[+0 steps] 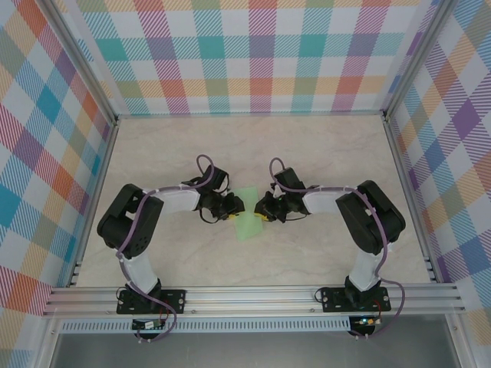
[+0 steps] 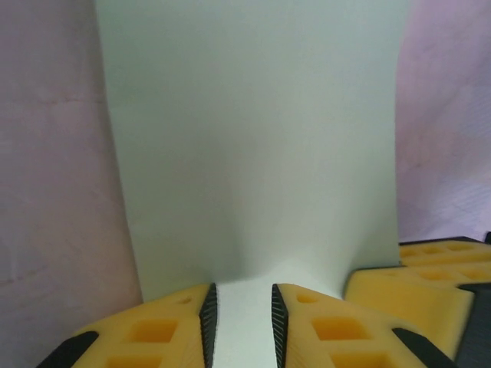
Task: Fold a paper plane with a square sheet of paper (pick it up from the middle)
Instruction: Third fold the triangle at the center of the table.
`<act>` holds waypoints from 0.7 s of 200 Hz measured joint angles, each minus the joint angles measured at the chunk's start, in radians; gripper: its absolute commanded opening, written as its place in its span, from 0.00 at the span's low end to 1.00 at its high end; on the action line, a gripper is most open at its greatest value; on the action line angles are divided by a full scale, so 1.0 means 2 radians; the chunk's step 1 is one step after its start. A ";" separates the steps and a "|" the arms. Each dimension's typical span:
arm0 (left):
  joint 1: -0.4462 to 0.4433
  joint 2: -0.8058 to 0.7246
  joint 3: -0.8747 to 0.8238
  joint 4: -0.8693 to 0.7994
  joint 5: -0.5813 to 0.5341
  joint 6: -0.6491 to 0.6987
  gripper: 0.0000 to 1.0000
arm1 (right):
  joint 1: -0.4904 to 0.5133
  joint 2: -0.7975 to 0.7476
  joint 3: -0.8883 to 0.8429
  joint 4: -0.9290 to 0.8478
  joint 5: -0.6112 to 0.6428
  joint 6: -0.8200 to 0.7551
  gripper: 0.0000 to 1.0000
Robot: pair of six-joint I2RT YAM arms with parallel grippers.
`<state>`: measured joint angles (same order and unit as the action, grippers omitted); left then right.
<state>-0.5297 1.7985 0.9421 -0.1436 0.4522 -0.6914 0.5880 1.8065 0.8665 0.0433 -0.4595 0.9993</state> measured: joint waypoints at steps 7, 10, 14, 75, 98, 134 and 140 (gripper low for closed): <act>0.000 0.003 0.005 0.000 0.001 0.000 0.26 | 0.000 0.000 -0.002 0.001 0.002 0.004 0.16; 0.000 0.005 0.007 0.001 0.001 0.000 0.26 | 0.000 0.000 -0.003 0.001 0.003 0.005 0.17; 0.000 0.007 0.011 0.001 -0.001 0.000 0.26 | 0.001 0.000 -0.004 0.001 0.003 0.007 0.17; 0.000 0.030 0.038 0.002 -0.002 0.019 0.26 | 0.002 -0.017 -0.011 0.000 0.013 0.018 0.26; 0.000 0.039 0.055 -0.008 -0.002 0.039 0.26 | 0.001 -0.018 -0.011 -0.006 0.017 0.017 0.26; 0.000 0.034 0.057 -0.020 -0.008 0.064 0.33 | 0.000 -0.018 -0.006 -0.023 0.020 0.012 0.29; 0.000 0.029 0.055 -0.022 -0.011 0.066 0.34 | 0.000 -0.018 -0.004 -0.025 0.020 0.009 0.29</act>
<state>-0.5301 1.8561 1.0519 -0.1867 0.4294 -0.5594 0.5888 1.7699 0.8581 -0.0067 -0.4198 1.0164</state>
